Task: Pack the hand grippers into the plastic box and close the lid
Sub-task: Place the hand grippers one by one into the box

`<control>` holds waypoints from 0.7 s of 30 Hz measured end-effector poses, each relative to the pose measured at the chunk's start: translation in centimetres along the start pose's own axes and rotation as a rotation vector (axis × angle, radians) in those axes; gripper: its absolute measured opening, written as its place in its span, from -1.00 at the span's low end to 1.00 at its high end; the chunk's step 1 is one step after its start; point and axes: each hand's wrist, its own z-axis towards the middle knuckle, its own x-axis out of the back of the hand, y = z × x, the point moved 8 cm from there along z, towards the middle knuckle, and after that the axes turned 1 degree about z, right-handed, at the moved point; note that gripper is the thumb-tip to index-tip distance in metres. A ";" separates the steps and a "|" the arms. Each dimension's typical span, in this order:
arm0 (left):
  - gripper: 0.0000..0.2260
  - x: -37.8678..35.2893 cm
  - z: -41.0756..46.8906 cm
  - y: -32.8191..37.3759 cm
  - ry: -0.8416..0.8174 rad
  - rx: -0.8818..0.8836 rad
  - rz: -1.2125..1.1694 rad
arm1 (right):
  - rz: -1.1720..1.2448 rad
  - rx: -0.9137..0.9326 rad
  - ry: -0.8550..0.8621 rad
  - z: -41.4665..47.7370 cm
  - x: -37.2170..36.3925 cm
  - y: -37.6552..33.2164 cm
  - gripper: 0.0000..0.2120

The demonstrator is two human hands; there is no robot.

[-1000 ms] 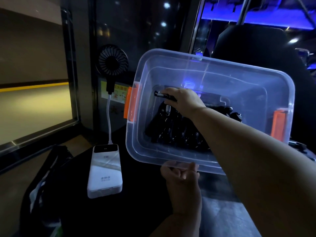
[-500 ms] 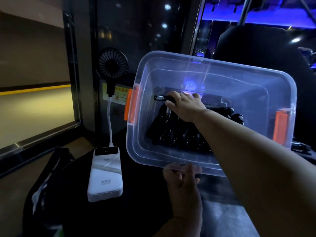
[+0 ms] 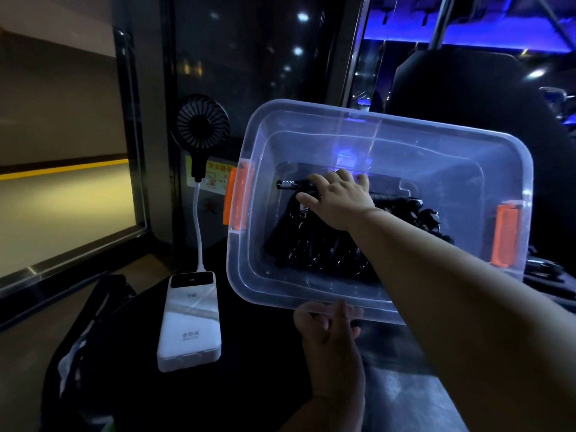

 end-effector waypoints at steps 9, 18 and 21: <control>-0.88 -0.1 0.0 0.1 -0.003 -0.001 0.020 | -0.058 -0.013 -0.044 0.6 0.2 -0.3 -0.34; -0.90 -0.1 0.0 0.2 0.000 0.007 0.006 | -0.029 -0.030 -0.034 0.5 0.2 0.3 -0.35; -0.88 -0.1 0.1 0.1 0.003 0.006 0.009 | -0.001 -0.045 -0.025 0.3 0.0 0.8 -0.35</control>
